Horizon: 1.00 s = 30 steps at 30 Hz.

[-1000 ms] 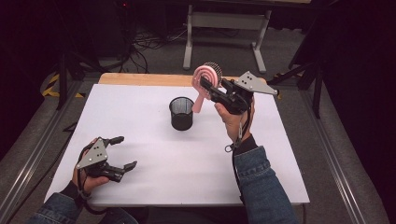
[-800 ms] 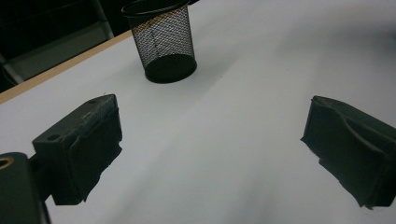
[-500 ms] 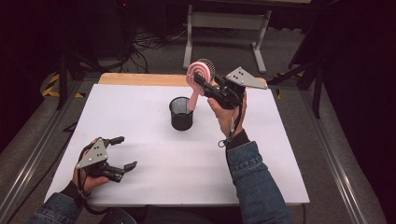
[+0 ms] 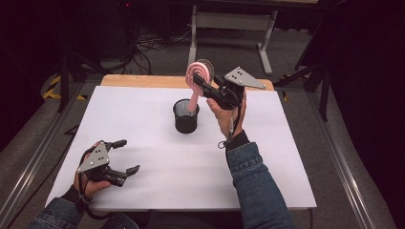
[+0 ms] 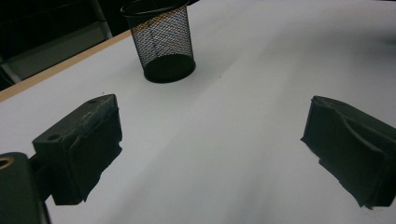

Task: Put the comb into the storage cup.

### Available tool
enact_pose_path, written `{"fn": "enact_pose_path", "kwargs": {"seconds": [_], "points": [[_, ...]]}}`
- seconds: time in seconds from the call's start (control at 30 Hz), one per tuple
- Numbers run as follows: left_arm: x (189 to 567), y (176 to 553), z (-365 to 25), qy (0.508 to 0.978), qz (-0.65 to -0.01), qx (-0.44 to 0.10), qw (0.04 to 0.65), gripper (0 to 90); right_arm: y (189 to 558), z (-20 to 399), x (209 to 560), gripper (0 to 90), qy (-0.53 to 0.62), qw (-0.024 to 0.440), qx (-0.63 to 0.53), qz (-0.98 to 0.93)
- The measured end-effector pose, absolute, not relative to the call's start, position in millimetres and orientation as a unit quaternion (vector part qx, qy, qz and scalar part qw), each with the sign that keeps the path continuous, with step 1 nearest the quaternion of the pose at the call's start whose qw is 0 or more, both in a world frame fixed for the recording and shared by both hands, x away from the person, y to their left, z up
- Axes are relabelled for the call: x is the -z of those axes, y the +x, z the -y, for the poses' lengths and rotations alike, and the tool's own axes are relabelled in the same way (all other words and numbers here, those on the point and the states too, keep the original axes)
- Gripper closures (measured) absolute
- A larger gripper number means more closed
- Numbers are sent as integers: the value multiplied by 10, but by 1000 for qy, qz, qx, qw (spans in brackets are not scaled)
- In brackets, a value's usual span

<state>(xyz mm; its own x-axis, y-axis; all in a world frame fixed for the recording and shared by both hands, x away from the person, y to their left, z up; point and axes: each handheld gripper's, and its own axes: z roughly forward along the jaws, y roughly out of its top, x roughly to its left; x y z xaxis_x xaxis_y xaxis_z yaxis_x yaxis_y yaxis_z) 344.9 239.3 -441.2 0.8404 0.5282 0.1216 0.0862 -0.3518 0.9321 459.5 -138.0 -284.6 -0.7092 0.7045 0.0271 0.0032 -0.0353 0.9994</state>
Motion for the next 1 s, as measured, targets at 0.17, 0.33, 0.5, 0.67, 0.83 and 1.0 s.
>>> {"fn": "enact_pose_path", "kwargs": {"seconds": [0.17,0.33,0.5,0.67,0.83,1.0], "points": [[4412,3447,-2397,796,-192,-206,535,52,4636,1347,2883,632,276,262,-663,-645],[4414,3445,-2396,797,-192,-205,535,52,4658,1318,2910,632,277,259,-662,-647],[4417,3446,-2393,797,-191,-204,535,53,4675,1303,2937,631,279,256,-662,-647],[4419,3446,-2394,797,-192,-203,535,53,4692,1284,2968,632,282,255,-661,-647],[4418,3445,-2395,797,-192,-203,535,53,4722,1264,3027,632,288,250,-659,-648],[4418,3445,-2399,797,-192,-203,535,53,4738,1254,3078,632,289,247,-657,-651]]}}
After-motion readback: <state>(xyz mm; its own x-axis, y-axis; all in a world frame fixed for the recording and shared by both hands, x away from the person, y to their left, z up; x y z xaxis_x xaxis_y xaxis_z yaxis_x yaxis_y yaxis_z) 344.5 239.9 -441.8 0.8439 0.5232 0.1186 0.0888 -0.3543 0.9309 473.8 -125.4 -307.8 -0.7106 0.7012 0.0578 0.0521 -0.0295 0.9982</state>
